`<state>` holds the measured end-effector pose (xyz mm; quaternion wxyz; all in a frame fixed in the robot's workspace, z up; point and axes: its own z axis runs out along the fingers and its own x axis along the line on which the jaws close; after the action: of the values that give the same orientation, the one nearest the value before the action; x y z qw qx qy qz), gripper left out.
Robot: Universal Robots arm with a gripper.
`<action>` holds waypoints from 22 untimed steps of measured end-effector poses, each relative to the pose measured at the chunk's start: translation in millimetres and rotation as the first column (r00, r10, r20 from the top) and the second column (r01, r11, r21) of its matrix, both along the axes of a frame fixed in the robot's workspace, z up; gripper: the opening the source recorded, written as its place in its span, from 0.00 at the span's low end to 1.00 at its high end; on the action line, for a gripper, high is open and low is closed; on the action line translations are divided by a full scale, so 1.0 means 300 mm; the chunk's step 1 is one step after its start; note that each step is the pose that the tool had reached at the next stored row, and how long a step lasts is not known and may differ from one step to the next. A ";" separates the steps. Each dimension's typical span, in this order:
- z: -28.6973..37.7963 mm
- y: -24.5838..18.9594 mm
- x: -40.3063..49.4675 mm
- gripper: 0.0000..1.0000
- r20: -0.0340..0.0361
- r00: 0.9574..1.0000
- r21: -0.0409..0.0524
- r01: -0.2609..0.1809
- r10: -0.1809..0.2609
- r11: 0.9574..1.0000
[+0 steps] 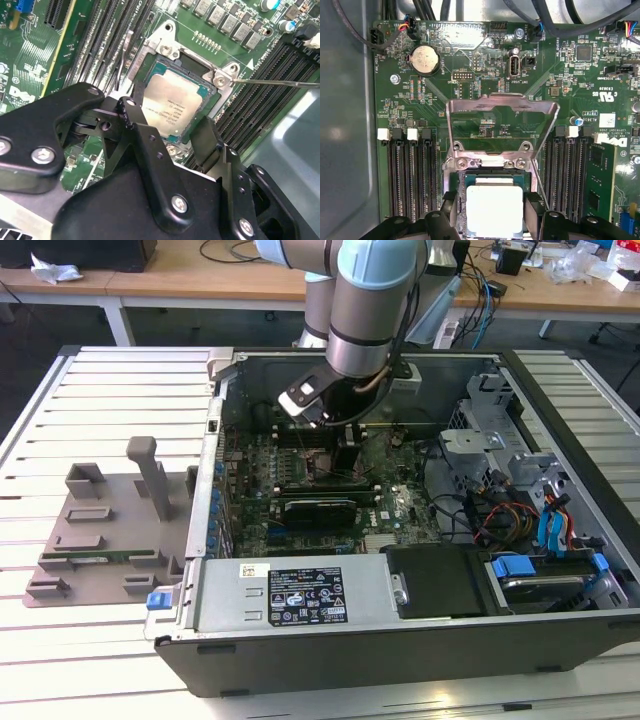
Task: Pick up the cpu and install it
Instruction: 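Place the cpu into insertion slot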
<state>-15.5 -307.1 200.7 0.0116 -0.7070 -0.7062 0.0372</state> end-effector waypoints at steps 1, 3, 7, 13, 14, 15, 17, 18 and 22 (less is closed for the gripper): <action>0.000 0.001 0.000 0.64 0.000 1.000 0.000 0.000 0.000 1.000; 0.000 0.002 0.000 0.64 0.000 1.000 0.000 0.000 0.000 1.000; -0.001 0.009 0.000 0.64 0.000 1.000 0.000 0.000 0.000 1.000; -0.001 0.005 0.000 0.64 0.000 1.000 -0.002 0.000 0.000 1.000; -0.001 0.005 0.000 0.64 0.000 1.000 -0.002 0.000 0.000 1.000; -0.001 0.005 0.000 0.64 0.000 1.000 -0.003 0.000 0.000 1.000; 0.002 0.004 0.000 0.64 0.000 1.000 -0.009 0.000 0.000 1.000; 0.002 0.004 0.000 0.64 0.000 1.000 -0.012 0.000 0.000 1.000; 0.007 0.005 0.000 0.64 0.000 1.000 -0.014 0.000 0.000 1.000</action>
<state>-15.5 -305.5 202.9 0.0067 -0.7071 -0.7058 0.0421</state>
